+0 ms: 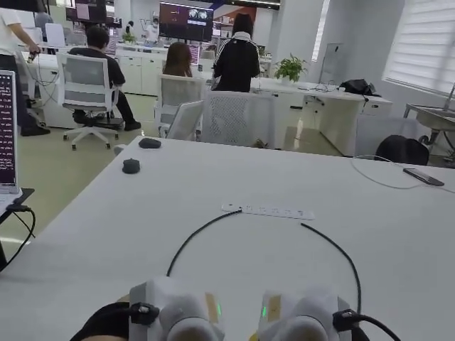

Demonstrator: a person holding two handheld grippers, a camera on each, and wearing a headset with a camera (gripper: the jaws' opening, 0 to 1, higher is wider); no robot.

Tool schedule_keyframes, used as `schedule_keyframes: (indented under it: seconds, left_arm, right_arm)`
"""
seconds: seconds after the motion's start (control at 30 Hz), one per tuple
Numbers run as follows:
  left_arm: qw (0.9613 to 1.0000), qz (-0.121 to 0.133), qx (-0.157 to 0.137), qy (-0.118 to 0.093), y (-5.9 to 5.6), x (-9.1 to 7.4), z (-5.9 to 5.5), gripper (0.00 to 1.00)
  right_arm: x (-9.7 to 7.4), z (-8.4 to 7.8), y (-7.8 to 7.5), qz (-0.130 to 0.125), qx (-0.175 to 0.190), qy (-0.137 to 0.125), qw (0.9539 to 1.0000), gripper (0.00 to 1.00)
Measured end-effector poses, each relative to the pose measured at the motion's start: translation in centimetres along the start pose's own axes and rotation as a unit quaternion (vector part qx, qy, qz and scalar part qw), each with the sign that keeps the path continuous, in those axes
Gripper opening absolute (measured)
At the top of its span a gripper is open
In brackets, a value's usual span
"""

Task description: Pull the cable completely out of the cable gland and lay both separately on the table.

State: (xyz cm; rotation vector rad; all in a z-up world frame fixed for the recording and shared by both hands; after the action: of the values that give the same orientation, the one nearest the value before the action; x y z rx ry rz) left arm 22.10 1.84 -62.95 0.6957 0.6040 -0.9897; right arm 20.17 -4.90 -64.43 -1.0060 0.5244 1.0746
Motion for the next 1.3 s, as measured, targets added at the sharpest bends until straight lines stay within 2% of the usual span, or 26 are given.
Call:
schedule_keyframes:
  seconds: [0.1,0.2,0.3,0.37,0.4,0.5,0.57,0.63,0.73,0.8,0.83,0.97,1.03,1.17,1.2,1.23,1.3]
  left_arm:
    - [0.9998,0.008,-0.015,0.002,0.6,-0.1,-0.3,0.15]
    - [0.9995,0.018,-0.024,0.009,1.1,-0.2,-0.7,0.15]
    - [0.9993,0.02,-0.029,0.01,1.1,-0.3,-0.8,0.15]
    - [0.9994,0.019,-0.028,0.011,1.0,-0.3,-0.8,0.15]
    - [0.9994,0.018,-0.027,0.012,1.0,-0.3,-0.8,0.15]
    - [0.9995,0.017,-0.025,0.012,0.8,-0.2,-0.7,0.15]
    - [0.9996,0.017,-0.02,0.012,0.8,-0.2,-0.6,0.15]
    - [0.9997,0.013,-0.016,0.01,0.6,-0.1,-0.6,0.15]
    - [0.9999,0.007,-0.01,0.01,0.2,-0.1,-0.5,0.15]
    - [1.0,-0.001,-0.004,0.007,-0.1,0.0,-0.4,0.15]
    - [1.0,-0.002,-0.003,0.006,-0.2,0.0,-0.3,0.15]
    - [1.0,-0.003,-0.003,0.005,-0.2,0.0,-0.3,0.15]
    - [0.9999,-0.004,-0.011,0.002,0.0,-0.1,-0.3,0.15]
    - [0.9999,0.002,-0.011,0.007,0.2,0.0,-0.4,0.15]
    - [0.9999,0.004,-0.012,0.007,0.3,0.0,-0.4,0.15]
    - [0.9999,0.006,-0.014,0.006,0.4,-0.1,-0.5,0.15]
    - [0.9997,0.008,-0.019,0.009,0.6,0.0,-0.6,0.15]
  right_arm:
    - [-0.1,-0.7,-0.3,-0.008,0.009,0.014,0.9998,0.03]
    - [-0.2,-2.7,-0.5,-0.014,0.019,0.069,0.9973,0.03]
    - [-0.5,-5.1,-0.6,-0.019,0.045,0.128,0.9905,0.04]
    - [-1.0,-6.2,-0.7,-0.024,0.073,0.152,0.9854,0.04]
    - [-1.0,-6.5,-0.6,-0.022,0.082,0.154,0.9844,0.05]
    - [-1.1,-6.2,-0.7,-0.022,0.088,0.142,0.9857,0.1]
    - [-0.6,-4.8,-0.7,-0.02,0.074,0.107,0.9913,0.18]
    - [-0.4,-3.7,-0.3,-0.011,0.064,0.086,0.9942,0.18]
    - [-0.1,-2.0,-0.2,-0.011,0.029,0.057,0.9979,0.19]
    - [-0.1,-0.5,0.1,-0.005,0.017,0.02,0.9996,0.17]
    - [-0.1,-0.2,0.2,-0.004,0.014,0.011,0.9998,0.17]
    - [-0.2,0.0,0.2,-0.001,0.009,0.008,0.9999,0.04]
    - [-0.2,-0.1,0.1,0.0,0.013,0.004,0.9999,0.03]
    - [-0.2,-0.6,-0.1,-0.003,0.017,0.015,0.9997,0.03]
    - [-0.1,-0.9,-0.2,-0.006,0.022,0.019,0.9996,0.03]
    - [-0.2,-1.5,-0.3,-0.009,0.034,0.036,0.9987,0.03]
    - [-0.2,-2.3,-0.4,-0.01,0.036,0.053,0.9979,0.03]
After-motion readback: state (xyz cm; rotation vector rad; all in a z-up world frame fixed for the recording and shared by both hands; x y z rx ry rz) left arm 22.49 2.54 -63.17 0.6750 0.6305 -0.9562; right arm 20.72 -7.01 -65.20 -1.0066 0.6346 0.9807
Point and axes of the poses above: the centre of the closed fingertips' face, and the gripper's own axes: x roughly forward along the fingers, y roughly to its left, z roughly out of its top, the point moved 3 cm from there along -x, roughly backward along the fingers, and after that the axes turned 15 degrees about -x, right-handed, at the moved point
